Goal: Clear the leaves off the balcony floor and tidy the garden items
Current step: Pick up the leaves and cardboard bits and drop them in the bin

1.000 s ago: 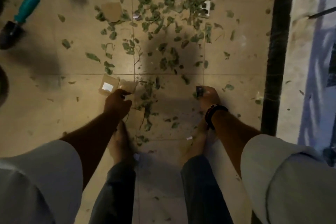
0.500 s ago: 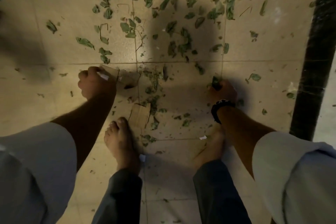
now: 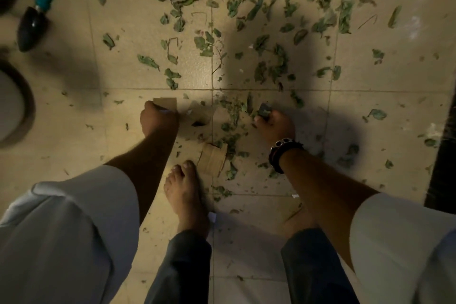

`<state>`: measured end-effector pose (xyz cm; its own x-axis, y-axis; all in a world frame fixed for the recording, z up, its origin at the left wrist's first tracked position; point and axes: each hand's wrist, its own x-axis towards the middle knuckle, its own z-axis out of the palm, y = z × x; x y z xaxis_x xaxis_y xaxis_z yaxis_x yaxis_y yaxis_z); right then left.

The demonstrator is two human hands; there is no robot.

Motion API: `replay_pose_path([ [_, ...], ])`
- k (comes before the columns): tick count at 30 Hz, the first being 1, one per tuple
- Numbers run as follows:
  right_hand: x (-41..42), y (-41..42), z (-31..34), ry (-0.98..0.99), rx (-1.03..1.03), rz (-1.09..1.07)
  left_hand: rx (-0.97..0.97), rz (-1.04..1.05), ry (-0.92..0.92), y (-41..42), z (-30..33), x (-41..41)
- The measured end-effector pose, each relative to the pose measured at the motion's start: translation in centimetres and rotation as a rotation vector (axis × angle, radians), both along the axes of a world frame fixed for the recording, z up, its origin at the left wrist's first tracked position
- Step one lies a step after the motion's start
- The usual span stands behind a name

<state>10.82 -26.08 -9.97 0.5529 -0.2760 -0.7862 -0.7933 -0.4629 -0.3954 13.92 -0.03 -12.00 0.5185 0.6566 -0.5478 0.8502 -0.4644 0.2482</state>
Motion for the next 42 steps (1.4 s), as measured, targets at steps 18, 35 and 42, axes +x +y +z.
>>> replay_pose_path([
  [18,-2.2,2.1,0.5,0.048,-0.001,0.064,-0.066,-0.749,0.032,-4.4,0.4,0.6],
  [35,-3.2,1.5,0.6,0.047,0.017,0.013,-0.376,-1.024,0.161,-2.7,3.8,-9.9],
  [42,-4.8,1.1,0.3,0.067,0.057,0.021,-0.106,-1.093,0.192,-4.9,0.7,-12.2],
])
